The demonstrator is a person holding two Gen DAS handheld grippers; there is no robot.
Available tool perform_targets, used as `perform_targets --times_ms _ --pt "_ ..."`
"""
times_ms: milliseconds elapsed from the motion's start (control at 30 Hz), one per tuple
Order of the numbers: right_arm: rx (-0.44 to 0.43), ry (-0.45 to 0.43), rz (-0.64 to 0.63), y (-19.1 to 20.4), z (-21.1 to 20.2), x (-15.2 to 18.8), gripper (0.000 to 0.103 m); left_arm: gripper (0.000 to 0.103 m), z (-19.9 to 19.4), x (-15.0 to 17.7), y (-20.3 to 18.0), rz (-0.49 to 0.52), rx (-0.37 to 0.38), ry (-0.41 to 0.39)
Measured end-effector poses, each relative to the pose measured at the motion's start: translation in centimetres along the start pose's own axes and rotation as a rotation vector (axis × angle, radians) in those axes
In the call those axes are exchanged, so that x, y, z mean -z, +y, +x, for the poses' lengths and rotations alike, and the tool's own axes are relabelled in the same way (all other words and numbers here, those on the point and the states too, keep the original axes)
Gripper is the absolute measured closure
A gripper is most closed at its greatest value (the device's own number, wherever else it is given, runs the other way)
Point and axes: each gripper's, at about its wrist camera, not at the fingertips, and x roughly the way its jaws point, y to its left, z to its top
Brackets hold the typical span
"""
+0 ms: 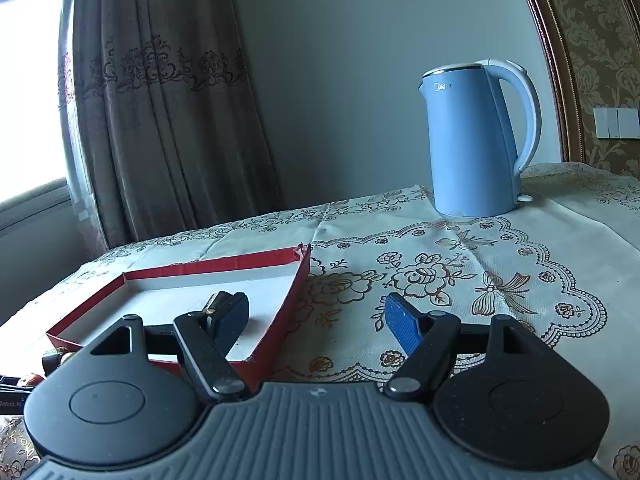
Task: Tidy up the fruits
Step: 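Carry the tangerine into the red box and open the left gripper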
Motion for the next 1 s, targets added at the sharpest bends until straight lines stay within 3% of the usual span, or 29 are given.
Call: perform_targets --times_ms 200,500,800,1000 --pt "-0.005 -0.009 -0.006 0.1 -0.2 0.0 0.028 0.06 -1.1 -0.3 -0.6 0.0 -0.026 -0.052" --pt "-0.013 -0.018 -0.007 0.1 -0.3 0.0 0.028 0.06 -1.1 -1.6 -0.9 -0.02 -0.041 -0.05" --pt "-0.015 -0.025 -0.011 0.3 -0.5 0.0 0.028 0.059 -2.9 -5.7 -1.9 -0.001 -0.063 -0.159" --pt "-0.015 -0.025 -0.01 0.3 -0.5 0.0 0.028 0.059 -2.1 -7.9 -3.3 0.016 -0.062 -0.181"
